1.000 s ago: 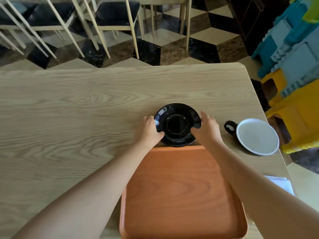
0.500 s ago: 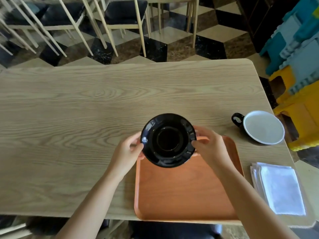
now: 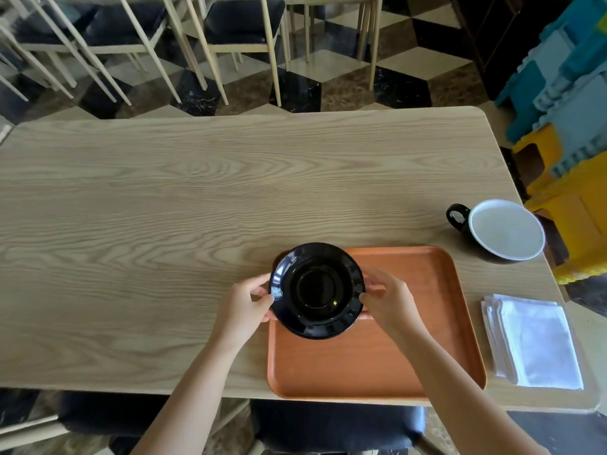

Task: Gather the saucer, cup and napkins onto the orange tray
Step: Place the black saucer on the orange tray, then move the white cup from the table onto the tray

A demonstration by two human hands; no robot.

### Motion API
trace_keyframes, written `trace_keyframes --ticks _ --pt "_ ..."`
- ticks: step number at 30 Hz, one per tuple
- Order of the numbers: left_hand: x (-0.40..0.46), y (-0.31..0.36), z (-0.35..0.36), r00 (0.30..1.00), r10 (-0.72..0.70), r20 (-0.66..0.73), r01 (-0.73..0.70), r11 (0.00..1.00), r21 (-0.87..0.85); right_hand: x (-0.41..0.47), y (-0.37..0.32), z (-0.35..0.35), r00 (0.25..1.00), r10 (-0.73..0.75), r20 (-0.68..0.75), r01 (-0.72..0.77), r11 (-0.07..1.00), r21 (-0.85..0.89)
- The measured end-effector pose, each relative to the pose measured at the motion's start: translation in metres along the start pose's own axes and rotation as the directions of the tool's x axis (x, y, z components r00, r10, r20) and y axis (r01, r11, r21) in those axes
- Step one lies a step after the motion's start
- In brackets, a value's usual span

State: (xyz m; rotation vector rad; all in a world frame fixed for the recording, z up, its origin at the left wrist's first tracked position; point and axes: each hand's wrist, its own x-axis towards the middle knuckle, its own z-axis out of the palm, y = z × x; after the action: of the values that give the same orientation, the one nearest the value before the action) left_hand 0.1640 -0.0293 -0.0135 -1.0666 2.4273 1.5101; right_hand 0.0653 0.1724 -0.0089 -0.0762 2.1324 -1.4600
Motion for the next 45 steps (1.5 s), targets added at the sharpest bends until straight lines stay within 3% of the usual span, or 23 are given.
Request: trace_keyframes --ticks 9,15,19,23,26,29,33,37,41,45 --pt "0.001 0.005 -0.008 0.999 0.032 0.039 -0.035 0.995 0.09 0.0 0.002 0.0 0.999 -0.049 -0.006 0.048 0.986 -0.161" --pt "0.005 0.004 -0.014 0.996 -0.029 0.087 0.028 1.0 0.014 -0.001 -0.001 0.0 0.999 -0.051 -0.005 0.049 0.973 -0.224" --pt "0.007 0.009 -0.02 0.998 0.019 0.052 -0.03 0.978 0.208 -0.003 -0.004 -0.004 0.999 -0.049 -0.002 0.047 0.961 -0.272" --pt "0.004 0.047 -0.013 0.975 0.218 0.043 -0.211 0.844 0.493 -0.004 -0.02 -0.024 0.995 -0.093 -0.041 0.071 0.924 -0.375" --pt "0.002 0.085 0.012 0.904 0.403 0.143 -0.418 0.762 0.494 -0.009 -0.04 -0.052 0.977 -0.211 -0.036 0.171 0.868 -0.466" --pt "0.003 0.121 0.045 0.773 0.594 0.222 -0.62 0.635 0.46 -0.015 -0.055 -0.089 0.935 -0.345 -0.076 0.227 0.751 -0.62" --pt "0.009 0.162 0.095 0.528 0.793 0.304 -0.816 0.376 0.438 -0.016 -0.045 -0.147 0.841 -0.485 -0.238 0.141 0.622 -0.77" --pt "0.031 0.181 0.147 0.469 0.77 0.433 -0.833 0.223 0.506 -0.005 -0.008 -0.19 0.879 -0.38 -0.288 0.003 0.608 -0.794" --pt "0.051 0.19 0.186 0.495 0.633 0.595 -0.806 0.08 0.586 0.008 0.02 -0.205 0.927 -0.299 -0.226 -0.016 0.57 -0.822" --pt "0.063 0.194 0.209 0.545 0.548 0.635 -0.791 0.083 0.607 0.02 0.033 -0.208 0.937 -0.271 -0.222 -0.01 0.612 -0.79"
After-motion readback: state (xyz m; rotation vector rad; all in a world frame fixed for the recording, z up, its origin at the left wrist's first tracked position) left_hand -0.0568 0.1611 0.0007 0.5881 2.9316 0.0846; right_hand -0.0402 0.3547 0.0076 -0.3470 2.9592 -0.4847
